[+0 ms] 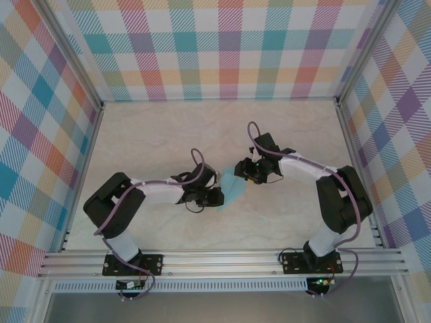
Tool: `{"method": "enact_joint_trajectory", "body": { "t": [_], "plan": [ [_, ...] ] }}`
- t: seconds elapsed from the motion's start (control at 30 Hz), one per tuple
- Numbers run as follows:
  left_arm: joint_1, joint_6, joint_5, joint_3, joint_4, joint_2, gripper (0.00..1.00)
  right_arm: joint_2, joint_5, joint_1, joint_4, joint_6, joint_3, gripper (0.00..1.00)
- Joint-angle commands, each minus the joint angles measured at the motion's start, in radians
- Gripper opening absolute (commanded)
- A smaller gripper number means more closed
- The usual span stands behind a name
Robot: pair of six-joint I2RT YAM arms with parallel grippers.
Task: Fold a paper plane with a square sheet of paper (pick it up from the middle)
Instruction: Fourth fold the wing at the center of the table.
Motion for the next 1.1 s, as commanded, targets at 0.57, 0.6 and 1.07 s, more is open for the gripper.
{"method": "enact_joint_trajectory", "body": {
  "t": [0.57,0.6,1.07],
  "plan": [
    [0.04,0.017,-0.147,0.027,-0.166,-0.171,0.4,-0.206,-0.014,0.004,0.059,0.122,-0.233,0.63],
    [0.04,0.014,-0.141,0.031,-0.159,-0.16,0.4,-0.206,-0.02,0.004,0.068,0.126,-0.237,0.63],
    [0.041,0.008,-0.043,0.084,-0.093,-0.033,0.42,-0.132,-0.091,0.014,0.171,0.173,-0.244,0.62]
  ]
}}
